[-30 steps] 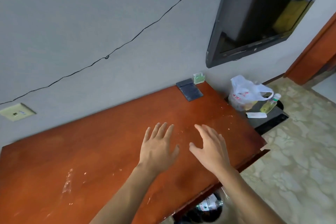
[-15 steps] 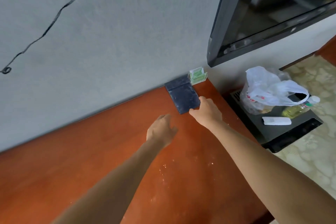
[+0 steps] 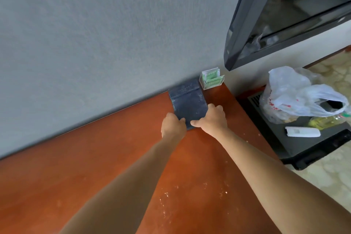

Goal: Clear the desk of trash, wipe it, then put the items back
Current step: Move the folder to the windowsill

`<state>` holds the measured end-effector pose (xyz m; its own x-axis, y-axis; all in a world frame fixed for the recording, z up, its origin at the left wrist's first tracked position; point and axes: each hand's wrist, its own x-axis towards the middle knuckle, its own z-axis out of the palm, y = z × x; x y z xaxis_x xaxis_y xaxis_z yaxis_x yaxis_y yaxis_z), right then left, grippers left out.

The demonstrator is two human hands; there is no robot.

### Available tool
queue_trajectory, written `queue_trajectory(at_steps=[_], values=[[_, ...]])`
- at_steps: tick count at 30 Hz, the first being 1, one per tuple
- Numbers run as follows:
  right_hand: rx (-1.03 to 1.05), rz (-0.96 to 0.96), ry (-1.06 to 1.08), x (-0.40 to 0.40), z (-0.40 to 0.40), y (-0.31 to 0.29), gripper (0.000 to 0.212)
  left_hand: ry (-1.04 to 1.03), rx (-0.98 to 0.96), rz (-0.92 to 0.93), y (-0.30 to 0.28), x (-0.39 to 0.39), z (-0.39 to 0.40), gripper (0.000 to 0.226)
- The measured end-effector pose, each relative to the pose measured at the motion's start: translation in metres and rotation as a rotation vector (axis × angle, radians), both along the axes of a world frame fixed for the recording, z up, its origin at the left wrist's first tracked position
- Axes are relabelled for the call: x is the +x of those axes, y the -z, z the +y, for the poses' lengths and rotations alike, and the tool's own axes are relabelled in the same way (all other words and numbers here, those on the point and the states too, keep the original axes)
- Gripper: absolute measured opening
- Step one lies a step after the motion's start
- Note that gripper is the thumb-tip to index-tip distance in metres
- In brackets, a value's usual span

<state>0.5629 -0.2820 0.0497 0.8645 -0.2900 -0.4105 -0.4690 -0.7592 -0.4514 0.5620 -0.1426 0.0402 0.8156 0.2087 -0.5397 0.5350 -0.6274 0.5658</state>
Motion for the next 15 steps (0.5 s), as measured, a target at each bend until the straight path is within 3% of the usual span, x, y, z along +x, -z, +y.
queue_trajectory(at_steps=[3, 5, 9, 11, 13, 15], values=[[0.468, 0.041, 0.157, -0.020, 0.018, -0.005, 0.040, -0.094, -0.163, 0.038, -0.011, -0.018, 0.017, 0.029], [0.769, 0.089, 0.328, -0.040, 0.032, -0.015, 0.027, -0.071, -0.173, 0.035, -0.027, -0.036, 0.027, 0.028], [0.869, 0.100, 0.365, -0.077, 0.058, -0.042, 0.027, -0.105, -0.083, -0.021, -0.052, -0.079, 0.062, 0.012], [0.875, 0.092, 0.329, -0.094, 0.072, -0.063, 0.027, -0.146, -0.071, -0.088, -0.063, -0.103, 0.089, 0.033], [0.906, 0.096, 0.266, -0.113, 0.088, -0.088, 0.026, -0.232, -0.246, -0.145, -0.082, -0.127, 0.117, 0.036], [0.956, 0.114, 0.165, -0.136, 0.108, -0.112, 0.025, -0.353, -0.540, -0.167, -0.105, -0.154, 0.142, 0.030]])
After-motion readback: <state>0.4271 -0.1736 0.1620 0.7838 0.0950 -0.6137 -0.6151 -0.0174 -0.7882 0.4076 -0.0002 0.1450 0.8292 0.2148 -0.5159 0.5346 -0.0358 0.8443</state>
